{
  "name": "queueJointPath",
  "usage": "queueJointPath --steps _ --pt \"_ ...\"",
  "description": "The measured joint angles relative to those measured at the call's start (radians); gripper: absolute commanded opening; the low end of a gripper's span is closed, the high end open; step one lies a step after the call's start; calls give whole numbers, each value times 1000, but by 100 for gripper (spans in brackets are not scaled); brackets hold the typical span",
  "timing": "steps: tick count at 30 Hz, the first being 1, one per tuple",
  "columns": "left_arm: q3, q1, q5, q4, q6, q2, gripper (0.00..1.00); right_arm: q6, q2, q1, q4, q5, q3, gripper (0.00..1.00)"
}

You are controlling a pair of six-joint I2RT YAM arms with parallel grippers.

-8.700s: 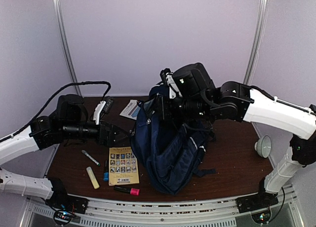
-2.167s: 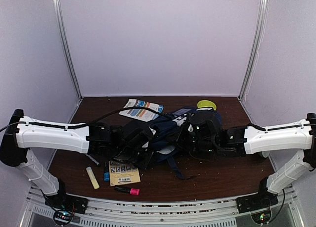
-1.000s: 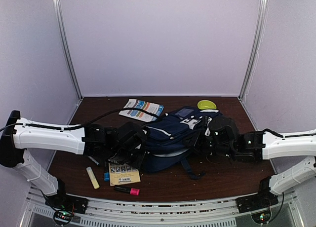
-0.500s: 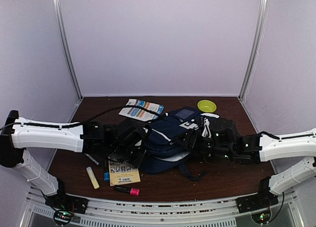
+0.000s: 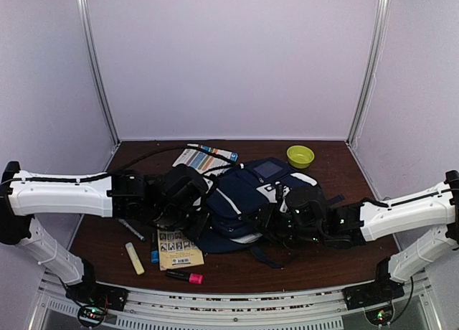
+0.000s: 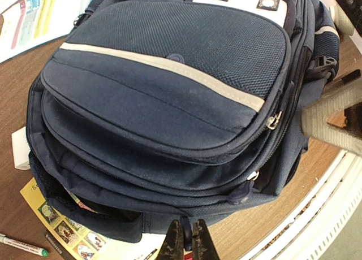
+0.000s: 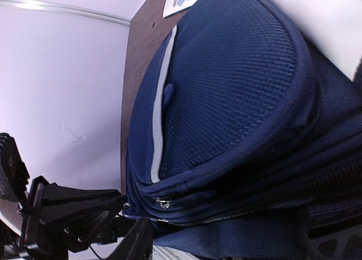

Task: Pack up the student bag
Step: Unzip the largest pocket of the student bag.

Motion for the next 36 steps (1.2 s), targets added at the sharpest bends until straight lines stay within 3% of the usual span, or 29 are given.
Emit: queueJointPath --steps 3,10,21,22,26,29,36 --pt "-2 0 -8 -3 0 -12 0 -15 -3 0 -16 22 0 1" --pt "-27 -8 -24 9 -1 -57 0 -54 -113 -30 -118 60 -21 0" --pt "-63 19 -49 84 -1 -48 0 -122 -399 -202 -259 35 -160 1" --pt "-63 22 -49 87 1 -43 0 -130 -409 -212 -270 29 -167 6" --pt "-59 26 -49 84 21 -28 0 -216 -433 -241 -307 -17 -175 47" --pt "-43 29 -49 75 38 -28 0 -294 -436 -246 -353 -58 -165 64" --pt "-13 33 -45 69 55 -28 0 -507 -464 -220 -527 -150 -65 78"
